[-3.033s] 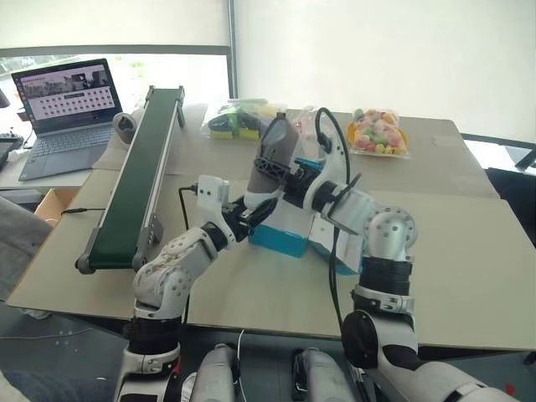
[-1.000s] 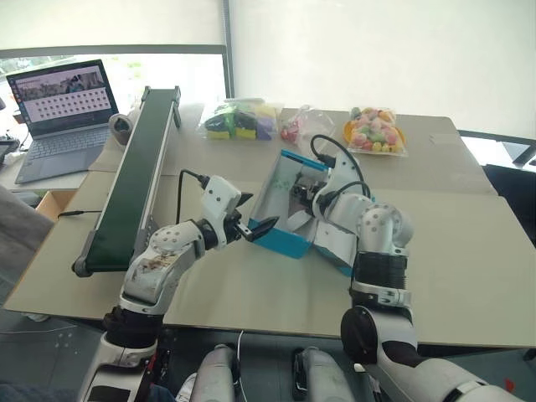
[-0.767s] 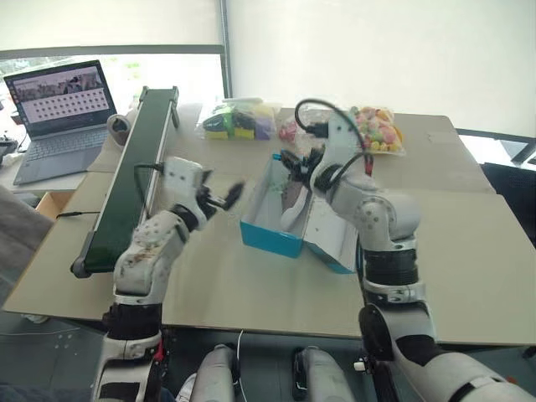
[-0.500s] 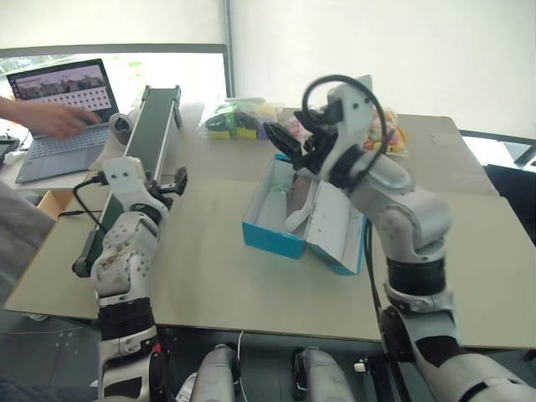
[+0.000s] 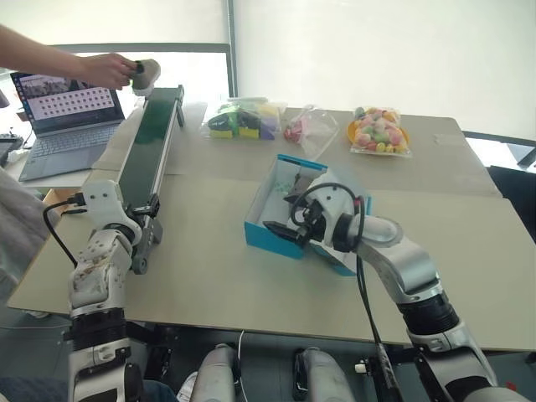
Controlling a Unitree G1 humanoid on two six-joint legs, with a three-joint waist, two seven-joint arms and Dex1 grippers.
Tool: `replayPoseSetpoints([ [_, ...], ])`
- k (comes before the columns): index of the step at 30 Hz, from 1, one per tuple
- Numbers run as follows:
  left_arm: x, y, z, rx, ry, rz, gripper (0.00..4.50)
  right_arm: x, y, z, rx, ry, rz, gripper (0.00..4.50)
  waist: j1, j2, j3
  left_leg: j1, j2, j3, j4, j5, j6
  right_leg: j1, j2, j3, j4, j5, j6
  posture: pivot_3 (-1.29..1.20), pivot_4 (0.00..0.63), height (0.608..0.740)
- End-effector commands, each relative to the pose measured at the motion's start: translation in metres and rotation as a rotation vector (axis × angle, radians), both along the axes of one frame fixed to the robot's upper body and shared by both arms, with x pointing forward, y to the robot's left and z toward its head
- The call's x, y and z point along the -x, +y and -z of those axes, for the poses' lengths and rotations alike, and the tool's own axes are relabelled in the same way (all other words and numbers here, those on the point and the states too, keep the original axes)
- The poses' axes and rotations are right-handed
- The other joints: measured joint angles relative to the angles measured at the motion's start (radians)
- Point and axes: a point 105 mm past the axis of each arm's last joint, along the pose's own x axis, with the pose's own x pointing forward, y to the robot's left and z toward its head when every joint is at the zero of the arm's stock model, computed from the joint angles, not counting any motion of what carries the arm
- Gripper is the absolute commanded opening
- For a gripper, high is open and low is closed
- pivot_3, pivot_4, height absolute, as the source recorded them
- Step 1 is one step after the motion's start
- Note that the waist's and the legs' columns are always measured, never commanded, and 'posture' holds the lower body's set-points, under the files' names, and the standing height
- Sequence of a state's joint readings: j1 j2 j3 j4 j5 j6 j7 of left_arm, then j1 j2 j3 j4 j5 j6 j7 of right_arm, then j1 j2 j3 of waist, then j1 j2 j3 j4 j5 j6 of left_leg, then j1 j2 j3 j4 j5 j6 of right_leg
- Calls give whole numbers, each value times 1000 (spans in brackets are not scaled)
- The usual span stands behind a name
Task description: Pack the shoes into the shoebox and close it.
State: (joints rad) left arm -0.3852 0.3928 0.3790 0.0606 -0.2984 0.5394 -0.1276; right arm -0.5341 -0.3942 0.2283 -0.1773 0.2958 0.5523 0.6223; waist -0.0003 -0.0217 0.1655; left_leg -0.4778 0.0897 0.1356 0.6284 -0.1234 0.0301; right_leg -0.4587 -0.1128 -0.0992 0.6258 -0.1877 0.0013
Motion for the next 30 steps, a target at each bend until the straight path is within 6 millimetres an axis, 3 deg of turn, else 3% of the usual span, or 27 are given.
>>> replayPoseSetpoints([
  [1, 1, 3, -6, -25, -9, -7, 4500, 6, 7, -16, -21, -72, -15, 4453, 1, 0, 0, 0, 0, 0, 0, 0, 0, 0, 0, 0, 0, 0, 0, 0, 150, 716],
  [15, 0, 0, -4, -31, 7, 10, 4500, 8, 10, -13, -21, -59, 5, 4453, 9, 0, 0, 0, 0, 0, 0, 0, 0, 0, 0, 0, 0, 0, 0, 0, 150, 716],
  [30, 5, 32, 6, -69, 35, -77, 4500, 5, 9, -16, -44, -46, 34, 4453, 10, 0, 0, 0, 0, 0, 0, 0, 0, 0, 0, 0, 0, 0, 0, 0, 150, 716],
])
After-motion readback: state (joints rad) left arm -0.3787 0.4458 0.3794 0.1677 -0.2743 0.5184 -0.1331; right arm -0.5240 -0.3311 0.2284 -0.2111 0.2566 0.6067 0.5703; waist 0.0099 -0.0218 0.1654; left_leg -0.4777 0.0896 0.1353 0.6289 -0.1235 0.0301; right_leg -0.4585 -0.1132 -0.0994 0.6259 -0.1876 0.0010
